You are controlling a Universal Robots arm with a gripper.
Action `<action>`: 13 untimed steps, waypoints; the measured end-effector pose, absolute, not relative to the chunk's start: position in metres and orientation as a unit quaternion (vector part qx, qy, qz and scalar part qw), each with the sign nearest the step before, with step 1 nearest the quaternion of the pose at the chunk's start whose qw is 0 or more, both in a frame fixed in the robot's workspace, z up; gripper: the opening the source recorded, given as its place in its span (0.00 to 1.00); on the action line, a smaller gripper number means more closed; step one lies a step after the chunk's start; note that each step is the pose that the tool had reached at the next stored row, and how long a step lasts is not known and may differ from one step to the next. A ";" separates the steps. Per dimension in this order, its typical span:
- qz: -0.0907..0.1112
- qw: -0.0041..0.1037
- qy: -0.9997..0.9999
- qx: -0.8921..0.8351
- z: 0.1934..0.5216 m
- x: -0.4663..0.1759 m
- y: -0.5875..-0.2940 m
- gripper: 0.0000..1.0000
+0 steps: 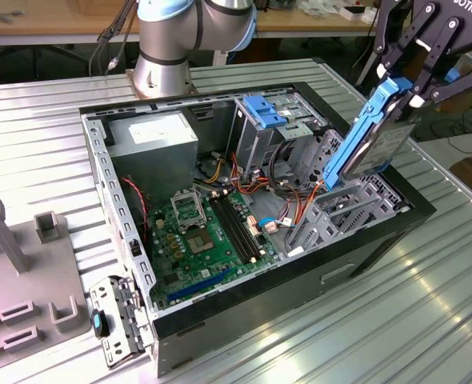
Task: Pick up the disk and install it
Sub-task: 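Insert the disk into the insertion slot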
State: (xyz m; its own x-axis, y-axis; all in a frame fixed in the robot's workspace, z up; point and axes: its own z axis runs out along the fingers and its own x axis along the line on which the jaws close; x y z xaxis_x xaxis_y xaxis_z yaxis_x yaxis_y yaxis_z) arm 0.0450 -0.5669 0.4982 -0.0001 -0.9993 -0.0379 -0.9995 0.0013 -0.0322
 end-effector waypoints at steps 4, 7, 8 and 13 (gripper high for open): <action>0.002 0.025 0.708 -0.706 0.490 0.047 -0.569 0.37; 0.002 0.024 0.709 -0.705 0.487 0.047 -0.572 0.37; 0.000 0.022 0.710 -0.704 0.486 0.047 -0.572 0.37; 0.001 0.018 0.710 -0.704 0.478 0.049 -0.572 0.37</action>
